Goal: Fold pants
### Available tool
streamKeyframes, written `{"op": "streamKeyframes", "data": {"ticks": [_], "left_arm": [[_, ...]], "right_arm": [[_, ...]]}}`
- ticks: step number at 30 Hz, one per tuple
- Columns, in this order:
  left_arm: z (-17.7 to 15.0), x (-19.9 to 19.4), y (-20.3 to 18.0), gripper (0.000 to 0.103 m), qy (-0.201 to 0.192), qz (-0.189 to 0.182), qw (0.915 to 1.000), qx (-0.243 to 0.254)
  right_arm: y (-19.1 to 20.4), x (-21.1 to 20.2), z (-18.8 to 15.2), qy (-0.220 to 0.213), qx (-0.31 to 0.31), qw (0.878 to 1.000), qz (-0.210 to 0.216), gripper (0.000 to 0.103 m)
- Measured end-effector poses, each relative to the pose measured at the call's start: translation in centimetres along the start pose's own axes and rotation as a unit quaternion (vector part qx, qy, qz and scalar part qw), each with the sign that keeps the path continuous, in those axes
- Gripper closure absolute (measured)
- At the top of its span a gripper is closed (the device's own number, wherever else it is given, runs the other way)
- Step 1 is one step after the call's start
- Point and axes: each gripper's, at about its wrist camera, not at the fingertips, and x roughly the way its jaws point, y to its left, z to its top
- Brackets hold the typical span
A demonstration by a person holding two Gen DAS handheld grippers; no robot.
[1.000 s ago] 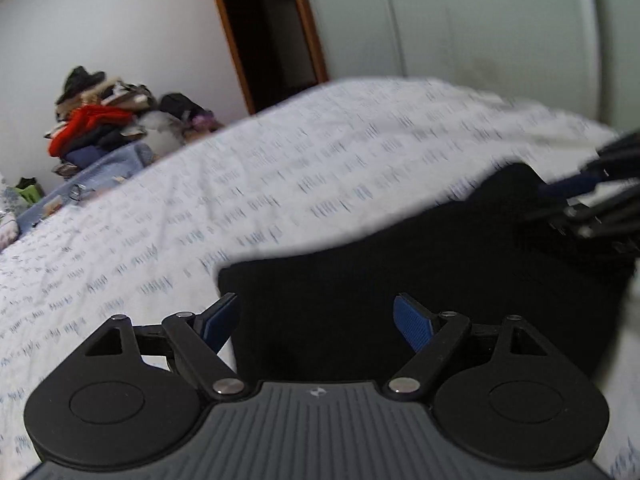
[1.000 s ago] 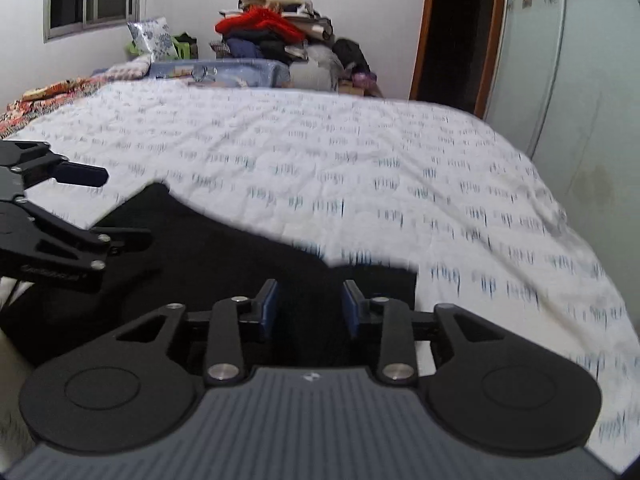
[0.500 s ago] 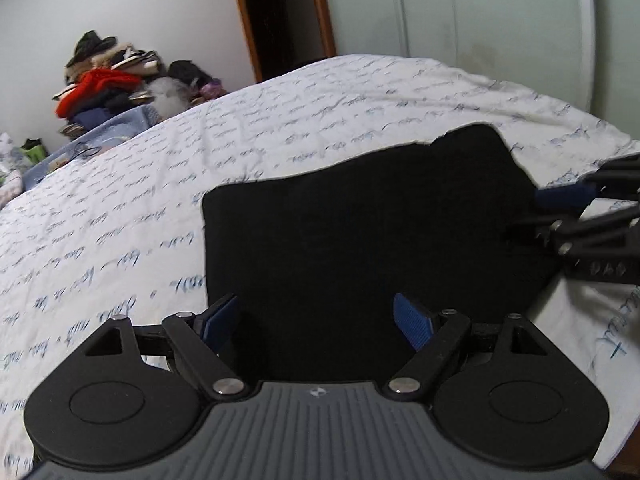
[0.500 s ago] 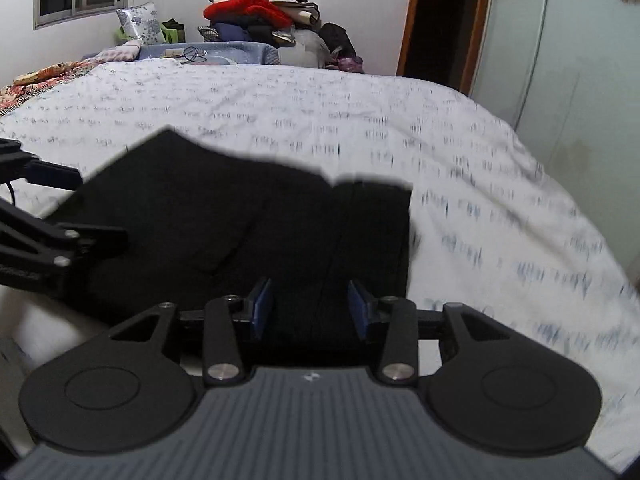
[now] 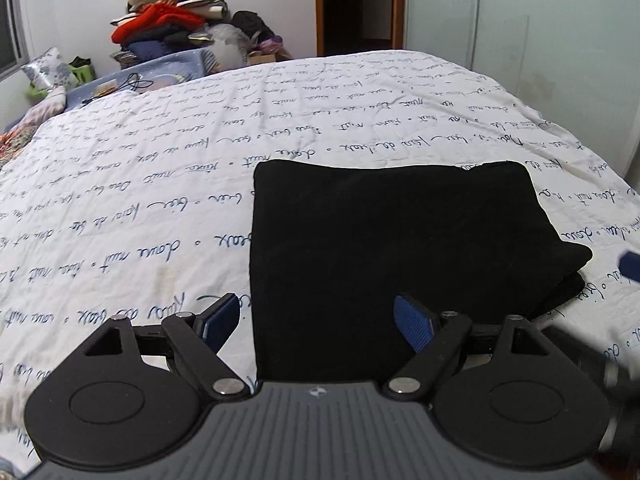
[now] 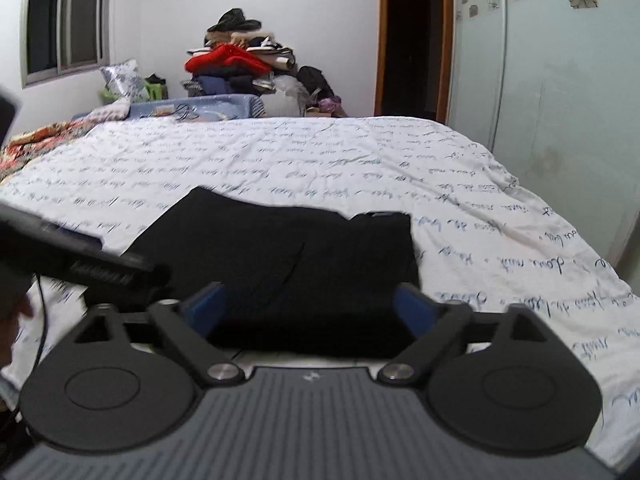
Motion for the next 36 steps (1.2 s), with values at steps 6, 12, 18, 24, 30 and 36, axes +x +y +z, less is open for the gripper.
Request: {"op": "streamKeyframes", "data": {"ticks": [6,12,18,24,30,36], "left_arm": [[0.1,-0.9,0.0,0.019,0.003,0.012,0.9999,-0.002],[0.0,-1.5,0.3,0.019,0.004,0.018,0.9998,-0.007],[0.0,-1.6,0.4,0.019,0.007,0.024,0.9996,-0.01],[-0.1,-1.5,0.4,0.019,0.012,0.023,0.9996,-0.01],[-0.1,-1.4,0.6,0.019,0.012,0.022,0.9996,-0.015],[-0.2,-1.5,0.8,0.019,0.01,0.023,0.9995,-0.021]], "right_arm": [[2.3,-1.5,-0.6,0.007,-0.01,1.0,-0.007,0.0],[2.2,-1.7,-0.4,0.015,0.004,1.0,-0.022,0.0],[1.9,-1.7,-0.5,0.021,0.001,0.999,-0.026,0.0],[1.8,-1.5,-0.6,0.025,-0.001,0.999,-0.026,0.0],[2.1,-1.5,-0.8,0.027,-0.014,0.999,-0.027,0.0],[2.2,-1.4,-0.8,0.029,-0.019,0.999,-0.029,0.0]]}}
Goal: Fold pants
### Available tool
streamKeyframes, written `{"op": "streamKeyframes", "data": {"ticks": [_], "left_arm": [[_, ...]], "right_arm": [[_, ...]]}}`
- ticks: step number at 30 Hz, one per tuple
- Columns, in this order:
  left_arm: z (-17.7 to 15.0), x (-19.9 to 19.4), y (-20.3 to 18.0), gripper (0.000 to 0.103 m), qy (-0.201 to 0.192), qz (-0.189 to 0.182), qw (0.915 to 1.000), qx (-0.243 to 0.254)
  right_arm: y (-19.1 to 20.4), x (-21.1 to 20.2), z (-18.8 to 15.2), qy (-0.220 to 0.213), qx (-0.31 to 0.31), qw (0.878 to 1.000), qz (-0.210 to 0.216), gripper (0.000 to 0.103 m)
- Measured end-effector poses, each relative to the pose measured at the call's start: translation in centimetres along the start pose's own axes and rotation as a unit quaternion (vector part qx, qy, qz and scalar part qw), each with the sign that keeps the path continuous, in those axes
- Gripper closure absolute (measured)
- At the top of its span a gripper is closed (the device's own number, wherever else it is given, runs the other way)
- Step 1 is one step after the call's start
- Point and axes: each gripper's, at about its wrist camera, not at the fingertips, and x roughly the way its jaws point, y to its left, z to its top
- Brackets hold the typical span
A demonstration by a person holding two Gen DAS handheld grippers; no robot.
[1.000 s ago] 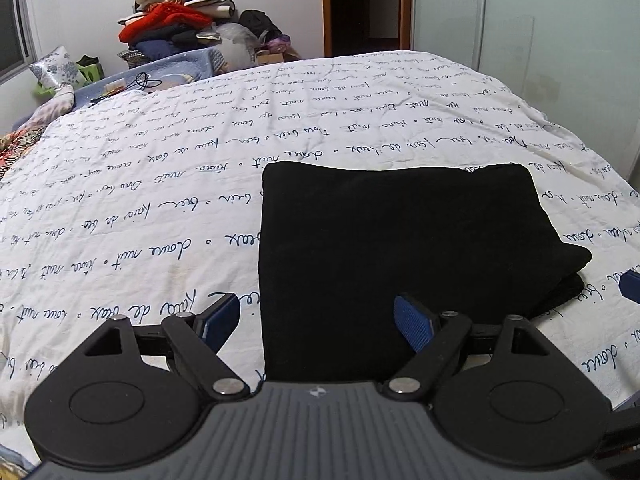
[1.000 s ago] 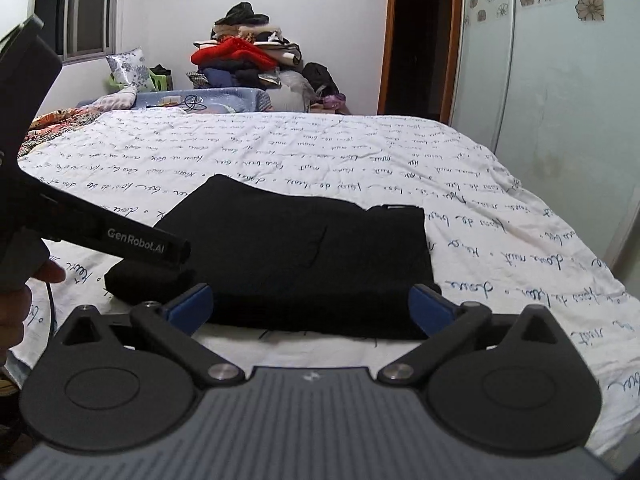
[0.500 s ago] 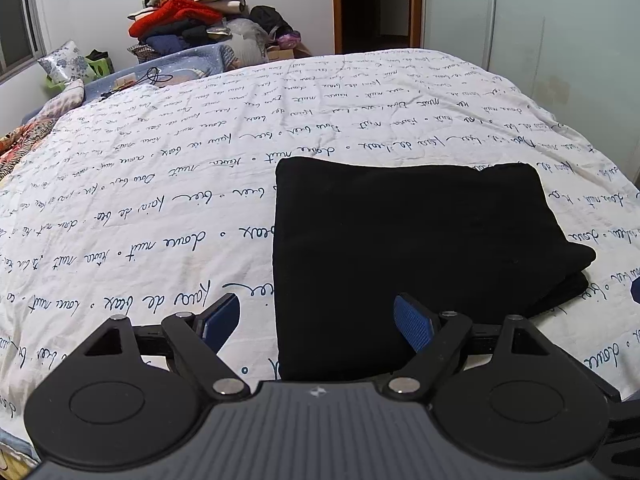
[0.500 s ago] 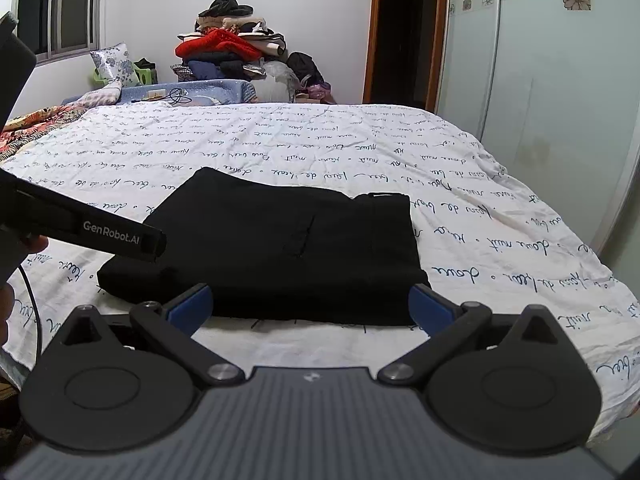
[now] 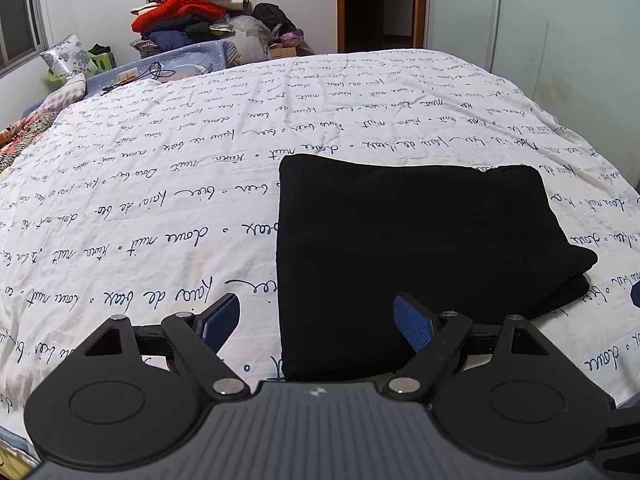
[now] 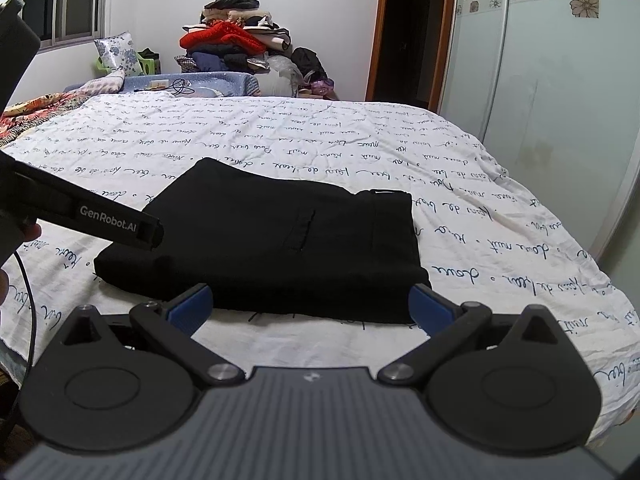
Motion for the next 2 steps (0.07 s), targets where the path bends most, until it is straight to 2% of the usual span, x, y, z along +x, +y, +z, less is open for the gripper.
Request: {"op": "streamKeyframes", "data": {"ticks": [2], "left_arm": [[-0.02,-0.02,0.2,0.019,-0.002,-0.001,1.0,-0.004]], "right_arm": [[0.03,-0.05,0.0,-0.002,-0.004,1.0,0.0,0.0]]}}
